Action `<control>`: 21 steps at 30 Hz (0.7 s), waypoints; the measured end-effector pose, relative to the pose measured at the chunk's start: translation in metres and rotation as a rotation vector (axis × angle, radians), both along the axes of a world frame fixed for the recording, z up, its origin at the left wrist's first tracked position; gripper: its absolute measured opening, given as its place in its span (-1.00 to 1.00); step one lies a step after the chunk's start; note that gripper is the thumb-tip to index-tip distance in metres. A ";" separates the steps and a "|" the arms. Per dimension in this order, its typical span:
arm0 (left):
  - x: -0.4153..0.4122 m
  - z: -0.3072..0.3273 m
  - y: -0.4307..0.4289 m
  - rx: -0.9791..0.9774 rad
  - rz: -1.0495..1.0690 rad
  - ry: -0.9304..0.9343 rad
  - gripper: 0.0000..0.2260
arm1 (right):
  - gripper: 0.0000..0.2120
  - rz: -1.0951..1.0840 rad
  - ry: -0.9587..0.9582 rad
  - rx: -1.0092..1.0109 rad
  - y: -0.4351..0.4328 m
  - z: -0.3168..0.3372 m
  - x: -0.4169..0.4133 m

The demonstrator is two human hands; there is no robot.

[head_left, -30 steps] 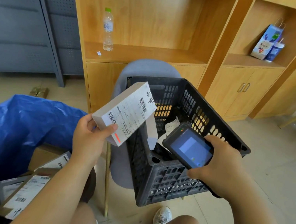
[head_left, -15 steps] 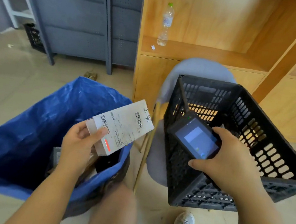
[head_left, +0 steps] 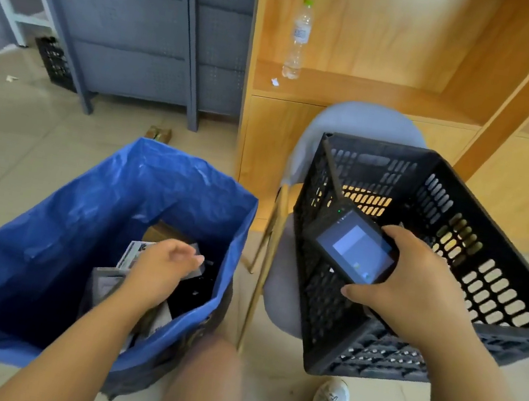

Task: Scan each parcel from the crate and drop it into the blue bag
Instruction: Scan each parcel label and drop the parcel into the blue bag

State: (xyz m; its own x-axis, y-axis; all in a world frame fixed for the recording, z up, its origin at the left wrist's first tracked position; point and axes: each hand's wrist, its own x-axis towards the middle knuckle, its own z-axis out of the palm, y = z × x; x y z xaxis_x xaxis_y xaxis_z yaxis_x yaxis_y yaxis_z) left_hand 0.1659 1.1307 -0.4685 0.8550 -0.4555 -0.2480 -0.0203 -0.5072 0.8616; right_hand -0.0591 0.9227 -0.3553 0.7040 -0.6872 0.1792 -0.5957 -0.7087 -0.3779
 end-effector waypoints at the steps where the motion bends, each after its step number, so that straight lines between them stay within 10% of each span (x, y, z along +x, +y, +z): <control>1: -0.003 0.006 -0.012 -0.009 -0.045 -0.020 -0.81 | -0.24 -0.025 -0.008 -0.003 -0.006 0.002 -0.005; 13: -0.021 0.107 -0.207 0.064 -0.719 -0.499 -0.92 | -0.16 -0.358 0.013 -0.019 -0.095 0.004 -0.090; 21: -0.049 0.057 -0.376 0.422 -0.977 -0.628 -0.77 | -0.34 -0.432 0.120 -0.047 -0.168 -0.006 -0.104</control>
State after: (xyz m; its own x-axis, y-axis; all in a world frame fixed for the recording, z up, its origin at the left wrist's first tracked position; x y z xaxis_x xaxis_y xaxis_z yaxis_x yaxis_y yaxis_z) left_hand 0.1168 0.7545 -0.4111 0.2248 -0.9537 -0.1999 -0.8974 -0.2826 0.3388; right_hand -0.1631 0.7552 -0.3610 0.3723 -0.9156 0.1518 -0.8784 -0.4005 -0.2610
